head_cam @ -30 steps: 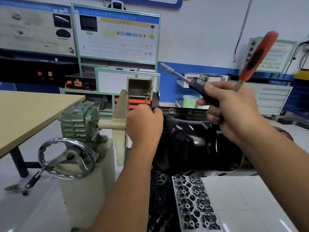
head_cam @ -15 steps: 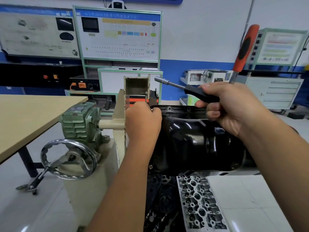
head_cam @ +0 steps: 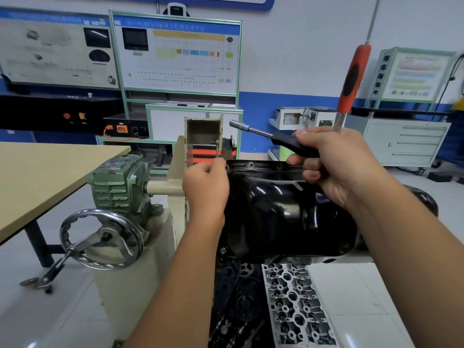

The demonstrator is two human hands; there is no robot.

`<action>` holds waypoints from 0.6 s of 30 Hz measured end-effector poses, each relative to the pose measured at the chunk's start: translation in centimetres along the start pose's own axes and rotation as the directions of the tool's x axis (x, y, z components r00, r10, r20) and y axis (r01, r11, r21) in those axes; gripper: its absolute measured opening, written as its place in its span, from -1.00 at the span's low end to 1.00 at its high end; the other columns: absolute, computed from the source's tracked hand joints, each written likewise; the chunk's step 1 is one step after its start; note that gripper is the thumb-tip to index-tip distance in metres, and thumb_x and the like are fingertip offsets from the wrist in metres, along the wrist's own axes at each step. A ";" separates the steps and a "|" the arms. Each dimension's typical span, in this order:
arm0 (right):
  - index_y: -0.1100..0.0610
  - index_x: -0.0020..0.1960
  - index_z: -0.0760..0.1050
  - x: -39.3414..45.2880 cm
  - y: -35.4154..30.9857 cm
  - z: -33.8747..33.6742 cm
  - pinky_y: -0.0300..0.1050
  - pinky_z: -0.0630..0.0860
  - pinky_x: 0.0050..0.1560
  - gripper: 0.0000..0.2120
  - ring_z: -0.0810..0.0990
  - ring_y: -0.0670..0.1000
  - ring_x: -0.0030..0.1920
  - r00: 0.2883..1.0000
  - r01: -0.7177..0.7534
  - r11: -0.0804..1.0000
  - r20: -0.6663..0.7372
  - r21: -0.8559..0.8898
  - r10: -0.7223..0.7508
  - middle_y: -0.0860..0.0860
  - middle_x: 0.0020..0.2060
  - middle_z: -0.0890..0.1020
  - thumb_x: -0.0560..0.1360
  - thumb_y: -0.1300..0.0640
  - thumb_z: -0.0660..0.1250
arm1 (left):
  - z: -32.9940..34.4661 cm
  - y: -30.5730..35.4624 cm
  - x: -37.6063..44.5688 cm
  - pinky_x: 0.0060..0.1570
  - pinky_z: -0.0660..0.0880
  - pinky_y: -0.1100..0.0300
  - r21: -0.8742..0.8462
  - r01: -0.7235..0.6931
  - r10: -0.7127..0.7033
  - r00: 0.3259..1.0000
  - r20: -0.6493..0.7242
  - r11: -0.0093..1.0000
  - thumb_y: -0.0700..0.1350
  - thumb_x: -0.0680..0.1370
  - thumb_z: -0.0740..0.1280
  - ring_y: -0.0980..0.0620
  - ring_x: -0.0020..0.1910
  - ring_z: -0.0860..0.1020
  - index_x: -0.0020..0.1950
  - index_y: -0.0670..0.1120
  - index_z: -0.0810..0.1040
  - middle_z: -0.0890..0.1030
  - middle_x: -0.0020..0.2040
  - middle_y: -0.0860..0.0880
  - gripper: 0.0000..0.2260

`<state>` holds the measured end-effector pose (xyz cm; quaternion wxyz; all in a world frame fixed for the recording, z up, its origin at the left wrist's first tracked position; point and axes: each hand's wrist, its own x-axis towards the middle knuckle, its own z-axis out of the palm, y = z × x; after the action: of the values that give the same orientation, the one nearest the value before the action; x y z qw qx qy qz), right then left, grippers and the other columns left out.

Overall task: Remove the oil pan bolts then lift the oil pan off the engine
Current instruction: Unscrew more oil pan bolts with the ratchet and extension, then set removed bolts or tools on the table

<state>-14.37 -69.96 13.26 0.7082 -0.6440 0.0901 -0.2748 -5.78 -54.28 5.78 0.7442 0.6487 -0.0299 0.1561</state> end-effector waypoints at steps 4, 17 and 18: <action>0.25 0.12 0.51 -0.2 -0.2 -0.1 -0.26 0.26 -0.60 -0.88 0.40 -0.08 -0.61 1.000 -0.003 1.000 0.006 0.022 0.003 0.30 -0.29 0.61 0.62 0.24 0.37 | -2.1 1.1 -0.1 -0.63 0.04 0.31 -0.536 0.477 -0.381 0.879 0.287 0.697 -0.12 0.57 0.19 0.11 -0.60 0.10 -0.31 -0.04 0.38 0.22 -0.50 0.07 -0.76; 0.25 0.18 0.50 -10.3 3.7 11.2 -0.25 0.24 -0.61 -0.82 0.27 -0.07 -0.62 0.986 -0.154 0.907 0.121 0.393 0.115 0.22 -0.37 0.61 0.63 0.19 0.27 | -16.6 4.9 2.5 0.02 0.67 -0.13 -0.611 0.677 -0.524 0.723 0.451 0.409 -0.20 0.72 0.13 -0.39 0.13 0.58 0.36 -0.38 0.34 0.48 0.34 -0.39 -0.70; 0.26 0.19 0.51 -11.2 4.4 12.9 -0.24 0.25 -0.60 -0.81 0.27 -0.07 -0.61 0.979 -0.187 0.902 0.146 0.389 0.140 0.22 -0.37 0.61 0.64 0.19 0.28 | -18.3 5.2 2.8 0.05 0.66 -0.12 -0.600 0.664 -0.520 0.738 0.430 0.446 -0.27 0.71 0.12 -0.41 0.16 0.57 0.33 -0.41 0.35 0.47 0.34 -0.41 -0.74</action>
<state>-16.30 -53.13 8.50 0.8495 -0.4902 0.0450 -0.1896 -7.45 -35.34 8.60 0.9359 0.2809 0.0726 -0.1996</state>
